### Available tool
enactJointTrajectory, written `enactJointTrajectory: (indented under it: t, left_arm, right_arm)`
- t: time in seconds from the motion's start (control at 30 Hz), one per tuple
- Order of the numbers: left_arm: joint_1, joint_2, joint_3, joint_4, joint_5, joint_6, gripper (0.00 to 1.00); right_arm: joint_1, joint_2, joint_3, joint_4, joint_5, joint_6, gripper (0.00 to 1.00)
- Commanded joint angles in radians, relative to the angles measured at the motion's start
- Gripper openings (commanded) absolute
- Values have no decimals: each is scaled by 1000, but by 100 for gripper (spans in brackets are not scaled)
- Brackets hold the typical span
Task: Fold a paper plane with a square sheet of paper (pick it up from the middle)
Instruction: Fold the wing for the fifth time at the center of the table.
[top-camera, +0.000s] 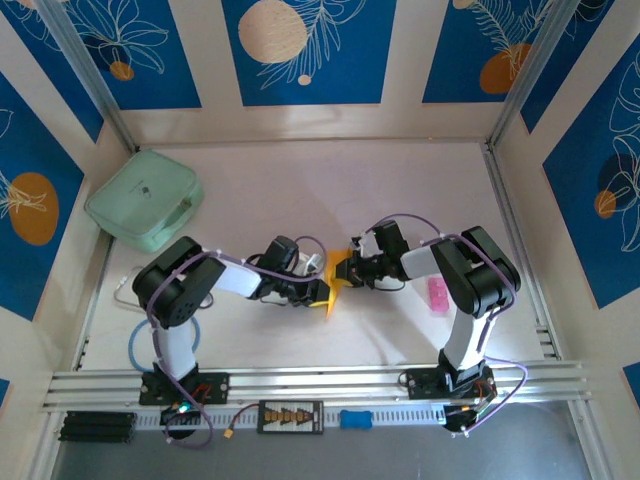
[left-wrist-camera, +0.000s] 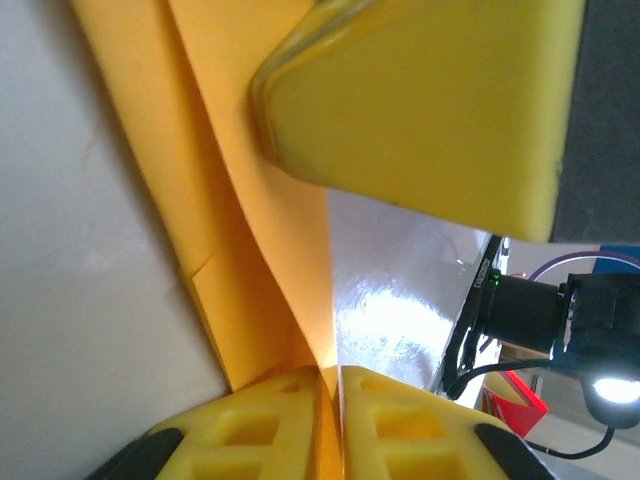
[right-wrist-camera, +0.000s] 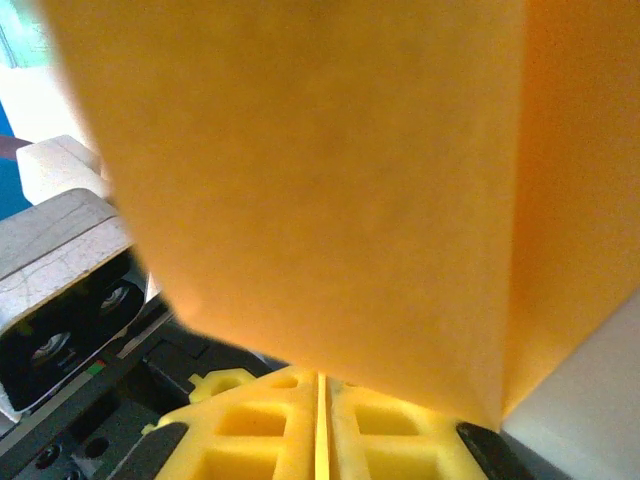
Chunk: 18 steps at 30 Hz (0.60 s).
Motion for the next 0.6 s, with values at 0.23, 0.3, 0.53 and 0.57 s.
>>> enactJointTrajectory:
  t: [0.23, 0.3, 0.53, 0.57]
  left_arm:
    - [10, -14, -4, -207, -19, 92, 12]
    - [6, -13, -3, -212, -13, 97, 12]
    - [-13, -3, 19, -227, 17, 110, 13]
    - [-16, -4, 20, -226, 20, 113, 13]
  right_arm:
    - [7, 42, 7, -112, 101, -7, 13]
    - [8, 43, 9, -122, 108, -6, 13]
    - [12, 48, 3, -132, 133, 1, 13]
    - [12, 48, 2, -133, 137, 2, 13]
